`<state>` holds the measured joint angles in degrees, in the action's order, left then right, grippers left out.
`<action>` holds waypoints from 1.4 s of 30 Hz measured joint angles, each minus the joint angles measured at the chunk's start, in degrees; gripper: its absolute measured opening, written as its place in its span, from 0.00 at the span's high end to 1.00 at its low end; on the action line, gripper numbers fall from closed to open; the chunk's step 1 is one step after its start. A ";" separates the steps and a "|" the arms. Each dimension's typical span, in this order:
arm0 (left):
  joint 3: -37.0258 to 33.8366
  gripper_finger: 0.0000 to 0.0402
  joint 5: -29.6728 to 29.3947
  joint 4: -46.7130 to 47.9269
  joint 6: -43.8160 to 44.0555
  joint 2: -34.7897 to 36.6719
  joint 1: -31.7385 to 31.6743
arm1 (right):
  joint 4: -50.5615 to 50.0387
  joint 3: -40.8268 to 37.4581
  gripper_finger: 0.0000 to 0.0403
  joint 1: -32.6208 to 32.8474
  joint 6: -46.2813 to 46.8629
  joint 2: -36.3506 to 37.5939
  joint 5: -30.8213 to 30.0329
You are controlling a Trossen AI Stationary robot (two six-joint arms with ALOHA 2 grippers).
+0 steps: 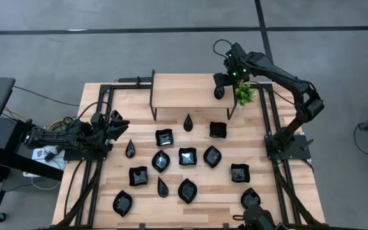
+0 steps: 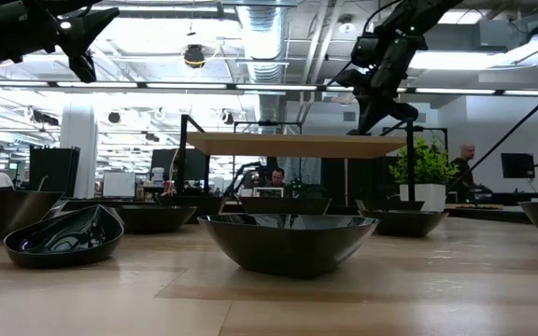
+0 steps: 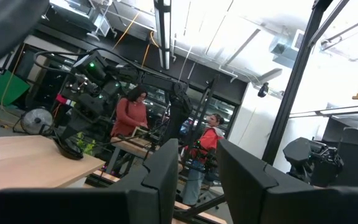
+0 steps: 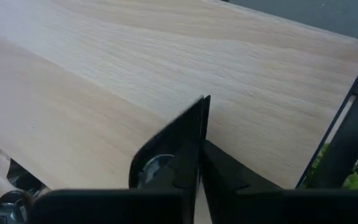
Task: Pick & Place Mini shaped plates
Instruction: Stack the drop-shaped plate on top of the drop-shaped plate on the shelf, then stack the drop-shaped plate on top of the drop-shaped plates on the shelf
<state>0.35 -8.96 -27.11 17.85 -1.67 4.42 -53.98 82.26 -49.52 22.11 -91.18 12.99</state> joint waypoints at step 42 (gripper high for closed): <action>-0.01 0.72 0.01 0.00 0.44 0.00 -0.01 | 1.29 -7.93 0.84 31.77 1.12 35.83 -10.13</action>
<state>0.34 -8.95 -27.11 18.28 -1.67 4.41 -52.69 74.33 -17.75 23.23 -55.34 2.86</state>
